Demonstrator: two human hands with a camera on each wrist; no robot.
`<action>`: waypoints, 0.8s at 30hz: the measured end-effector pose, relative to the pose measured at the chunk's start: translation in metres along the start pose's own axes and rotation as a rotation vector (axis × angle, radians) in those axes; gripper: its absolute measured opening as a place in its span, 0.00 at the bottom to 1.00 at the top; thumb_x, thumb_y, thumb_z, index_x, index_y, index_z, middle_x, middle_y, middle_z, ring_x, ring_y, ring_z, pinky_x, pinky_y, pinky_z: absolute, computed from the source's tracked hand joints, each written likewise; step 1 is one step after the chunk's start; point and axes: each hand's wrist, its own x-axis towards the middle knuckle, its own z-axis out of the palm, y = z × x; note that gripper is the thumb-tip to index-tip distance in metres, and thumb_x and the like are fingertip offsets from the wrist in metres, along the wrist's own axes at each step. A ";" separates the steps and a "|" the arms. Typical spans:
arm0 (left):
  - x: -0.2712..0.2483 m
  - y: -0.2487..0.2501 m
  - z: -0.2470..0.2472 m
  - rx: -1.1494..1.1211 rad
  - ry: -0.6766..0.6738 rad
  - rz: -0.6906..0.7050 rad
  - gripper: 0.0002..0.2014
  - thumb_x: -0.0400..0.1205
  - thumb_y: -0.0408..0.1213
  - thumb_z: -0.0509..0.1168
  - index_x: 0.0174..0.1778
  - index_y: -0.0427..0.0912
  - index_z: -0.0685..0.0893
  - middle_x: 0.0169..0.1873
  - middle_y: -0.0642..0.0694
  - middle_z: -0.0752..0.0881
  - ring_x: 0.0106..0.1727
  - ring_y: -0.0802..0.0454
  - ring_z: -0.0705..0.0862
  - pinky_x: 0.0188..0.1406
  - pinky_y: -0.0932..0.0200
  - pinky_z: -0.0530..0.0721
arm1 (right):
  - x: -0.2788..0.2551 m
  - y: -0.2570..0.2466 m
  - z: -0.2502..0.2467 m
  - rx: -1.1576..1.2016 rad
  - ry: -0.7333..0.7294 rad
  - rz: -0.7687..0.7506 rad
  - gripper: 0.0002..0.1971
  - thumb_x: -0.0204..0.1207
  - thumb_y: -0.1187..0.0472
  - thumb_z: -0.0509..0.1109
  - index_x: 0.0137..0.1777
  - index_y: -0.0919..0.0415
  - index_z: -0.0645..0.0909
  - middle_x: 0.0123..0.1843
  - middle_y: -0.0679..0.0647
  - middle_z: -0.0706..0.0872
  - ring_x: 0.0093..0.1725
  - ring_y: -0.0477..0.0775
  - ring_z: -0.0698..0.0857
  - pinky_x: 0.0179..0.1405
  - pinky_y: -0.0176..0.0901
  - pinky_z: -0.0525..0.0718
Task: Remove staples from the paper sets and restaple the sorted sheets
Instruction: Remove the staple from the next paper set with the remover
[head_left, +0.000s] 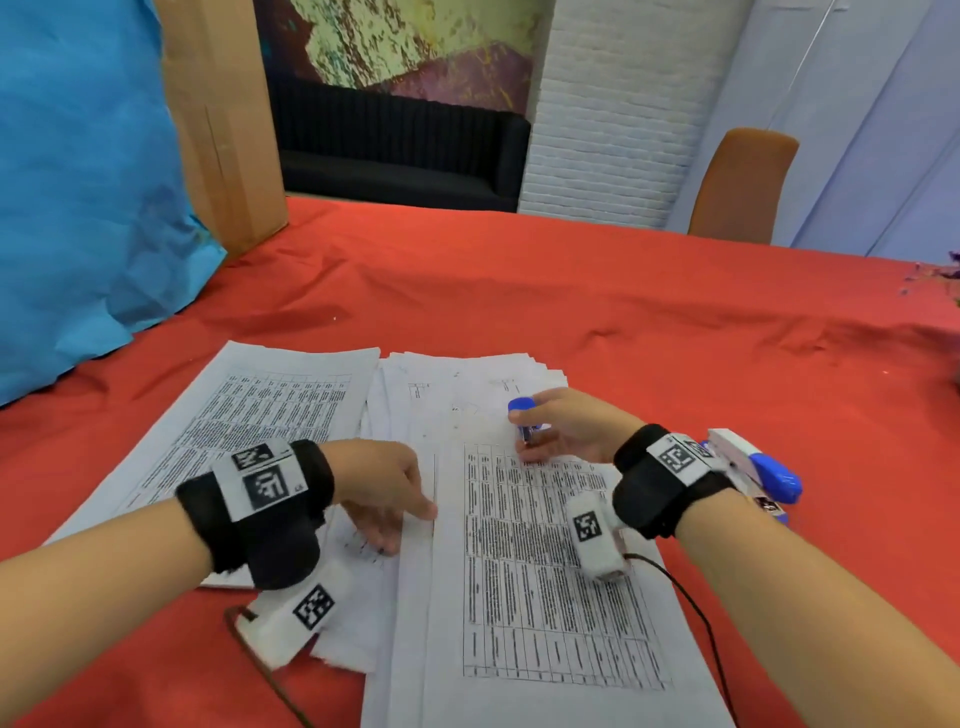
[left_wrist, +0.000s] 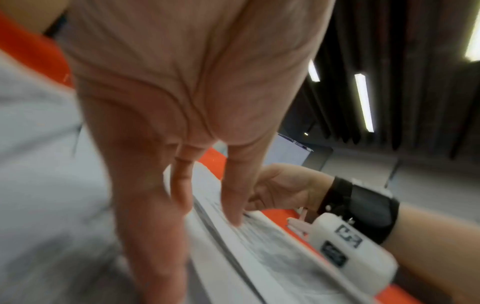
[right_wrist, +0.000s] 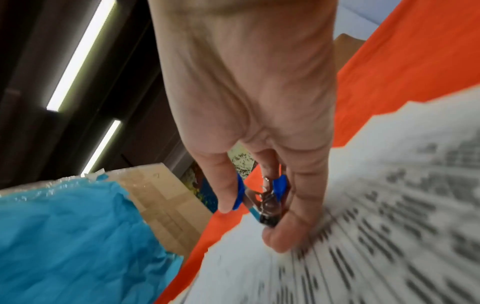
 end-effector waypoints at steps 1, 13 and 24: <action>0.002 0.000 -0.007 0.121 0.070 0.000 0.18 0.80 0.46 0.69 0.58 0.37 0.77 0.36 0.45 0.86 0.30 0.53 0.85 0.34 0.62 0.84 | 0.005 0.004 0.006 -0.017 -0.017 0.012 0.12 0.78 0.65 0.71 0.58 0.68 0.75 0.52 0.64 0.75 0.40 0.57 0.86 0.45 0.50 0.90; 0.079 0.036 -0.036 0.105 0.277 0.071 0.18 0.73 0.53 0.73 0.35 0.40 0.80 0.34 0.46 0.81 0.32 0.49 0.77 0.33 0.61 0.73 | 0.007 0.022 0.006 0.098 -0.145 -0.041 0.16 0.80 0.68 0.68 0.66 0.69 0.76 0.43 0.56 0.79 0.39 0.51 0.83 0.54 0.47 0.86; 0.087 0.016 -0.022 -0.451 0.213 0.042 0.21 0.75 0.28 0.71 0.63 0.26 0.79 0.47 0.36 0.84 0.48 0.45 0.80 0.40 0.61 0.81 | 0.019 0.020 0.011 -0.155 -0.074 -0.127 0.25 0.78 0.50 0.72 0.67 0.67 0.77 0.42 0.57 0.79 0.35 0.51 0.76 0.40 0.42 0.76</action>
